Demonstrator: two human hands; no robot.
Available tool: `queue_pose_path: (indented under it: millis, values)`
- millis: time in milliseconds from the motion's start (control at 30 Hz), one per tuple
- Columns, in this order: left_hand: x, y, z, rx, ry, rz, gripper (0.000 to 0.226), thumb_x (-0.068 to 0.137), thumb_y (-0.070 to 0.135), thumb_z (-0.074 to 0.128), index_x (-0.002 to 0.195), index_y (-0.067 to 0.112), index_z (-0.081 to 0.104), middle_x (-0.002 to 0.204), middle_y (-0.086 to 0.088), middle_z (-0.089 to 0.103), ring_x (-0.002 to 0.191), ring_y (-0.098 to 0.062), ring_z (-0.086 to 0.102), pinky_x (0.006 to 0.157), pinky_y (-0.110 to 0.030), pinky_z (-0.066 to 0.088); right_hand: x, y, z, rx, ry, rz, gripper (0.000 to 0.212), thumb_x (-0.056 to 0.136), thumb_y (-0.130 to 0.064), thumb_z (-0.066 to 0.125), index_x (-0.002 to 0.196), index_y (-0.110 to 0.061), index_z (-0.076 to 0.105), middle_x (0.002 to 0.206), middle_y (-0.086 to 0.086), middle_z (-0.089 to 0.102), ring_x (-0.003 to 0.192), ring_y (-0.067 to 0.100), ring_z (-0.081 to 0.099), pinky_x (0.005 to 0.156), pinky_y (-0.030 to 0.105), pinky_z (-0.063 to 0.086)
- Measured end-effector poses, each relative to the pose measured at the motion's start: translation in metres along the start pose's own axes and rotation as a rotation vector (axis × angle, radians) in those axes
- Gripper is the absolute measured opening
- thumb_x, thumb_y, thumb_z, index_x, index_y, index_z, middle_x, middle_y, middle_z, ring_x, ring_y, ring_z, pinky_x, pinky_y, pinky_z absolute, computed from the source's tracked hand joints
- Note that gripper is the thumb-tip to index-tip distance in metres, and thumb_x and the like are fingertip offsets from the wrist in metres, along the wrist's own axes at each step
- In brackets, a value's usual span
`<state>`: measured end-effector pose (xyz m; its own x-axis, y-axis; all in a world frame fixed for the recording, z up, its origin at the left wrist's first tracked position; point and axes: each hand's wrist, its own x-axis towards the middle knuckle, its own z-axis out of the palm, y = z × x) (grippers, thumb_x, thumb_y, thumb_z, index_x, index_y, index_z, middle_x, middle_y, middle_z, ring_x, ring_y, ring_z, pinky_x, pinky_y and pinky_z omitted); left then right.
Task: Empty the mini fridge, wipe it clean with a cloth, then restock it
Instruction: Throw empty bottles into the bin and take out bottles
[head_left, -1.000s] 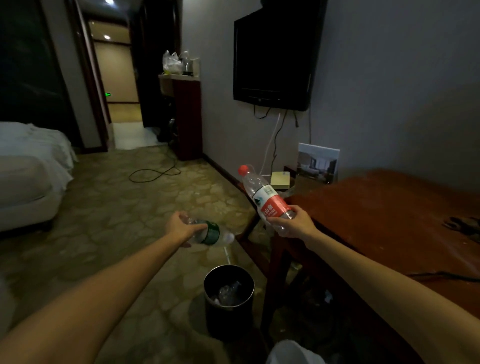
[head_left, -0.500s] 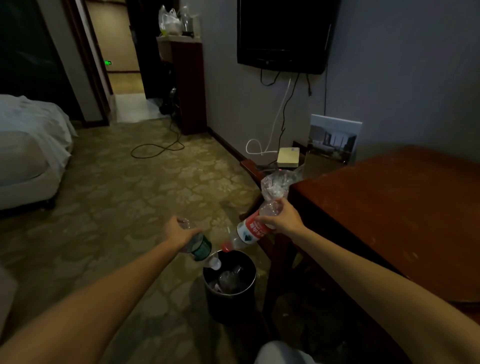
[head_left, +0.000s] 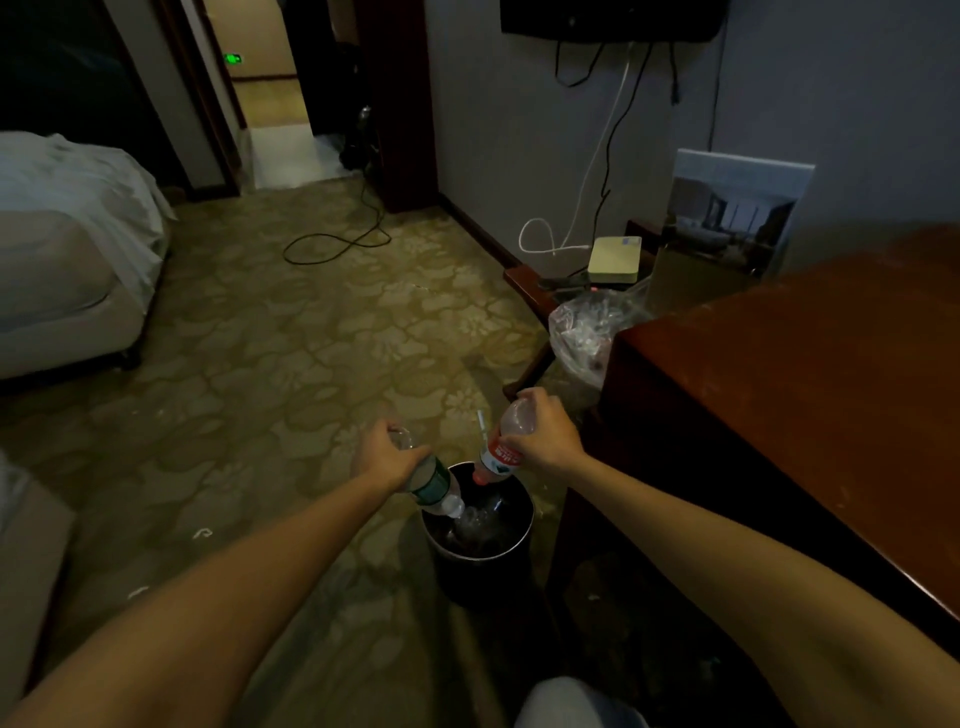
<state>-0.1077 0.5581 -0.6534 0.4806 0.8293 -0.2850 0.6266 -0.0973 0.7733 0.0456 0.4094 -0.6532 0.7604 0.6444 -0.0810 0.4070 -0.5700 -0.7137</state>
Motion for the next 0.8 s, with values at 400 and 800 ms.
queue_pose_path:
  millis: [400,800]
  values:
    - [0.021,-0.002,0.016,-0.008,0.038,0.001,0.053,0.077,0.025,0.079,0.120,0.010,0.051,0.114,-0.010,0.053,0.097,-0.028,0.056,0.079,-0.049,0.057,0.028,0.031,0.020,0.081,-0.098,0.176,0.065,0.086,-0.016,0.069,0.142,-0.009,0.038,0.140,0.016,0.044,0.122,0.029,0.052,0.096,0.040,0.049]
    - [0.021,0.011,0.046,0.047,-0.112,0.099,0.083,0.078,0.020,0.078,0.146,0.014,0.032,0.140,-0.013,0.049,0.124,-0.032,0.050,0.102,-0.040,0.045,0.022,0.039,0.014,0.099,-0.149,0.178,0.051,0.090,-0.012,0.064,0.138,-0.008,0.044,0.131,0.014,0.054,0.116,0.027,0.056,0.094,0.037,0.049]
